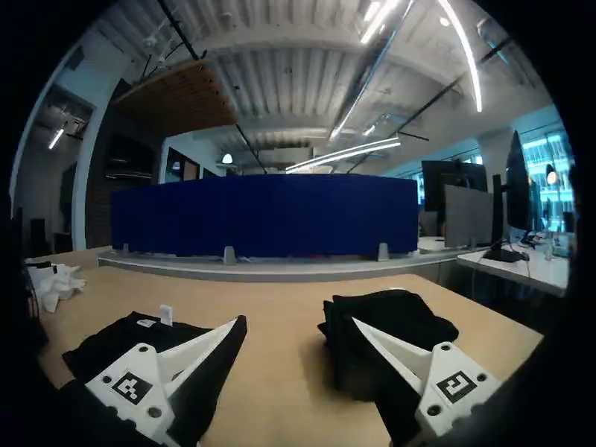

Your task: Fold towel

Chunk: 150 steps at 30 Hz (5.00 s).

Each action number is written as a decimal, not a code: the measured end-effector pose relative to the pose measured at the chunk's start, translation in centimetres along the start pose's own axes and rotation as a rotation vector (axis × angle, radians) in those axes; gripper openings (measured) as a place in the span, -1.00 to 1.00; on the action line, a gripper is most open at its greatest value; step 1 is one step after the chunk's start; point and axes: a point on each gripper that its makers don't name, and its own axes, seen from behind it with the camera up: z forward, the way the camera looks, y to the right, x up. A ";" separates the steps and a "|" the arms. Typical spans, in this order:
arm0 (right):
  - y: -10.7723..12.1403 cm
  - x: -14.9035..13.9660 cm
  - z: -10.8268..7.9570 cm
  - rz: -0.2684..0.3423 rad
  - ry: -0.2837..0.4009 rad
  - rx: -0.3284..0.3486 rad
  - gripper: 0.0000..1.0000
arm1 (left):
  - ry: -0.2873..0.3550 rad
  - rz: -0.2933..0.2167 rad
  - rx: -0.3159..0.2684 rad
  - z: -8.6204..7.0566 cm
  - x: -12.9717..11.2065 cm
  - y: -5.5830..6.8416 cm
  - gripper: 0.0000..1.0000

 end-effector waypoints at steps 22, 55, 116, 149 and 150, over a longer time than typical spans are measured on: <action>-3.0 17.0 -1.9 -0.018 0.029 0.027 1.00 | 0.020 0.029 0.014 -1.3 18.9 0.6 0.76; -9.3 12.2 -4.7 -0.207 -0.411 0.426 1.00 | -0.376 0.161 -0.435 -2.0 12.9 10.0 0.77; -10.4 -13.3 -13.3 -0.295 -0.842 0.601 0.53 | -0.861 0.269 -0.660 -9.5 -14.0 14.6 0.57; -11.3 -14.2 -13.6 -0.273 -0.861 0.594 -0.67 | -0.872 0.295 -0.585 -8.6 -15.0 14.2 -0.61; -11.3 -14.1 -13.5 -0.272 -0.861 0.593 -0.68 | -0.873 0.295 -0.585 -8.6 -15.0 14.3 -0.62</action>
